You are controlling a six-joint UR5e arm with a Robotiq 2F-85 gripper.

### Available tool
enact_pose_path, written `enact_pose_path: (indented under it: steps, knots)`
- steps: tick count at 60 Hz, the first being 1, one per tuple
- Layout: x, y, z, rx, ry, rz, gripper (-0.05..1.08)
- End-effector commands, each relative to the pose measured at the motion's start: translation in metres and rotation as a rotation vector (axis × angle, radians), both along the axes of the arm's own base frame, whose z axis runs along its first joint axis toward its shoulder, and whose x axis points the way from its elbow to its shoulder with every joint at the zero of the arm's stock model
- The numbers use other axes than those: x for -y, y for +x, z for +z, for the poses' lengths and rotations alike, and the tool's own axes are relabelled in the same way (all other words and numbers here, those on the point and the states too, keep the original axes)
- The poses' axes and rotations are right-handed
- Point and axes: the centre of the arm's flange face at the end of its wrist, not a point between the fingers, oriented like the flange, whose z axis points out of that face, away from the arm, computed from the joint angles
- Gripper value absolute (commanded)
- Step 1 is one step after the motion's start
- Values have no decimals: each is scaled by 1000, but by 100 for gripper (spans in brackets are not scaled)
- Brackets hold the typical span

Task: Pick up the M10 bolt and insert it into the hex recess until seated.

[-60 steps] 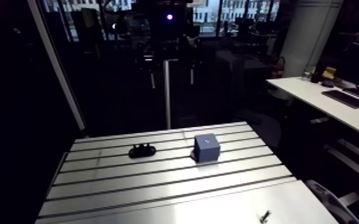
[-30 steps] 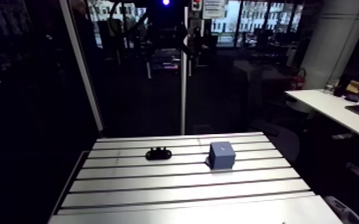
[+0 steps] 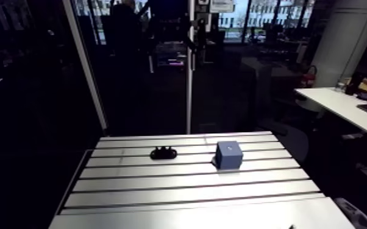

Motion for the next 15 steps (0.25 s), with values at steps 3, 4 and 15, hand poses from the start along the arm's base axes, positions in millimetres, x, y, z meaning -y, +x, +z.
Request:
enact_pose_path:
  steps: [3, 4, 15]
  knots:
    - [0, -6, -5, 8, -6, 1, 0]
    - [0, -7, -5, 7, -7, 1, 0]
    - [0, -11, -13, 21, -11, 1, 0]
